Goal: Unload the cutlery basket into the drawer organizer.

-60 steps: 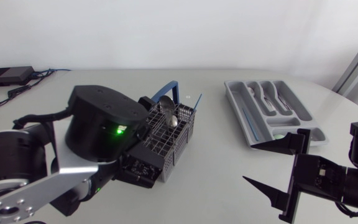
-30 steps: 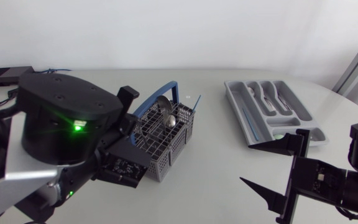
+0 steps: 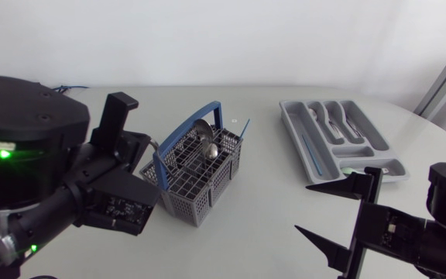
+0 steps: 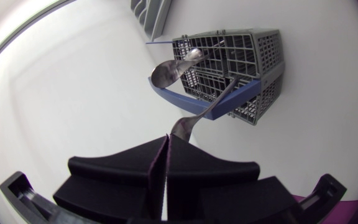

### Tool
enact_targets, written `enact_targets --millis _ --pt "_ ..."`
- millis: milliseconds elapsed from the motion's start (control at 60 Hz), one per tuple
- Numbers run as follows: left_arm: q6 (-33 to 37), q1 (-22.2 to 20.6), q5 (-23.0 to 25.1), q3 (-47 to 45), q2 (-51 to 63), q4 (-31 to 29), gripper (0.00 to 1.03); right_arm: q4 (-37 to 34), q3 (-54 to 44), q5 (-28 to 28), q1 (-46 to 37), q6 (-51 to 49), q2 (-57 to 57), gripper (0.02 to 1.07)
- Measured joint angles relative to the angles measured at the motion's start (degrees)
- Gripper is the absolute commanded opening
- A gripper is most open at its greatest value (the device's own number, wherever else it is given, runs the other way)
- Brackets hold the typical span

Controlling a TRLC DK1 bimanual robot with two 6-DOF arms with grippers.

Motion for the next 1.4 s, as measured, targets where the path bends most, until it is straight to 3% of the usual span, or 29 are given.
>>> enact_targets --millis 400,617,767,883,1017,1133,1350,1400 --pt "-1.8 -0.9 0.0 8.3 -1.5 -1.4 0.07 1.3 -0.3 2.2 1.6 2.6 -1.7 0.91" --pt "-15.9 -3.1 3.5 10.6 3.2 -3.8 0.07 6.1 -0.7 4.9 2.4 7.0 -6.5 0.91" --pt "-26.4 -3.3 8.3 12.3 8.8 -4.6 0.07 6.9 -0.9 7.3 2.4 9.2 -7.6 0.91" --pt "-36.8 -1.8 13.5 16.7 14.9 -4.7 0.07 6.9 -0.9 8.5 2.9 10.1 -7.6 0.90" --pt "-46.4 0.7 19.1 22.3 21.3 -6.6 0.08 8.0 -0.9 14.0 6.7 10.5 -7.1 0.90" --pt "-53.0 1.7 22.4 27.1 26.4 -8.3 0.08 11.6 -0.6 19.5 11.2 11.5 -4.3 0.90" --pt "-63.5 1.7 28.7 33.2 33.8 -14.1 0.08 15.3 1.7 22.9 15.3 11.9 1.5 0.87" --pt "-65.9 2.0 30.9 34.7 35.1 -15.9 0.08 16.7 2.2 23.4 15.9 11.9 3.5 0.81"
